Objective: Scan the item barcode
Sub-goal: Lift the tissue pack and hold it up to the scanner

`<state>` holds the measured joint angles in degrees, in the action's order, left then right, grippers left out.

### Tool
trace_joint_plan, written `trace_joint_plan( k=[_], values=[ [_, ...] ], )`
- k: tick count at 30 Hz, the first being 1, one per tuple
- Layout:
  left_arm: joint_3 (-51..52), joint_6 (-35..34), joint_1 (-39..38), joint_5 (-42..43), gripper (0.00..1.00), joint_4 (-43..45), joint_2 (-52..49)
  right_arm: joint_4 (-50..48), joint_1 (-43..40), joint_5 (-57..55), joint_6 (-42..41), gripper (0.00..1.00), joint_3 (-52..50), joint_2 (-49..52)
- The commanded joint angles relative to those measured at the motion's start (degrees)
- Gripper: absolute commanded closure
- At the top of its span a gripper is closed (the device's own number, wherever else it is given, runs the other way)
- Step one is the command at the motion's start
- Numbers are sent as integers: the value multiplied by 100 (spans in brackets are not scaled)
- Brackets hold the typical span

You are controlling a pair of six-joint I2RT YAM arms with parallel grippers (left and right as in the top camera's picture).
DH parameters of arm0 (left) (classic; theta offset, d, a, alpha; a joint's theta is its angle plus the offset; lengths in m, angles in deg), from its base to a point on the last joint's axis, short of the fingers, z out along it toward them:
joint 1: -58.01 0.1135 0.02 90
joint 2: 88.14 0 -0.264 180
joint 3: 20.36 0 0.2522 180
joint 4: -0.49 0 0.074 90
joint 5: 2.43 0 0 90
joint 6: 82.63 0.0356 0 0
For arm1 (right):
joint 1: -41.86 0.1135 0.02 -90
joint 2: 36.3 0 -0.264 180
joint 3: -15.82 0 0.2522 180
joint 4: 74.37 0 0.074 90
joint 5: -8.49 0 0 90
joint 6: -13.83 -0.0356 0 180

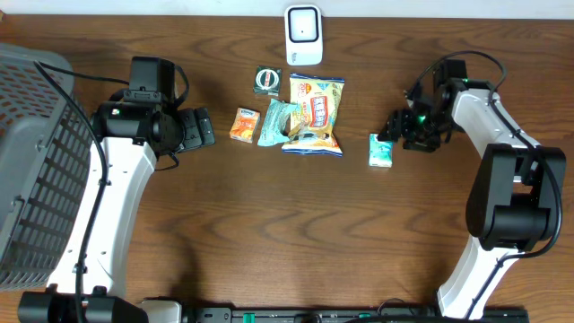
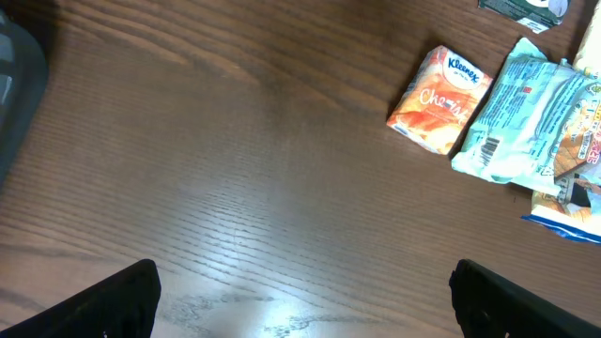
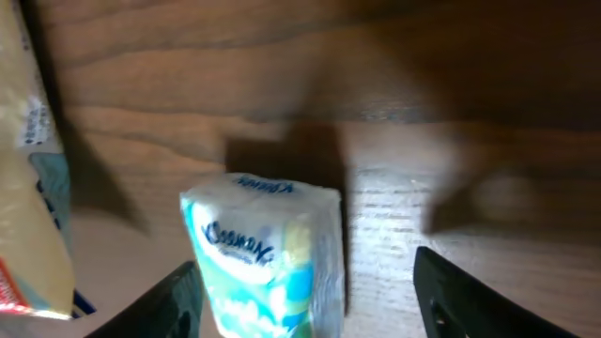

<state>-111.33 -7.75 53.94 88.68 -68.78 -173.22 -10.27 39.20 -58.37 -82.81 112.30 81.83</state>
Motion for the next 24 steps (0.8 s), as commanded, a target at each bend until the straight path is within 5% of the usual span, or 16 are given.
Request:
trace_joint_plan(
  k=[1,5,7,8,9,15,24],
  values=[
    [-24,28,2,-72,2,-15,-26,-131,90,-31,-168,41,-289,-46],
    [-24,28,2,-72,3,-15,-26,-533,146,-22,-168,56,-728,-46],
    [-24,28,2,-72,2,-15,-26,-739,164,-7,-216,76,-975,-46],
    [-24,28,2,-72,2,-15,-28,-745,162,-7,-273,96,-1047,-46],
    [-24,28,2,-72,2,-17,-26,-728,162,-7,-282,99,-1075,-46],
    [-24,28,2,-72,2,-15,-26,-592,116,610,-520,99,-970,-52],
    [-24,28,2,-72,2,-17,-26,-472,-98,4192,1169,99,-319,-63]
  ],
)
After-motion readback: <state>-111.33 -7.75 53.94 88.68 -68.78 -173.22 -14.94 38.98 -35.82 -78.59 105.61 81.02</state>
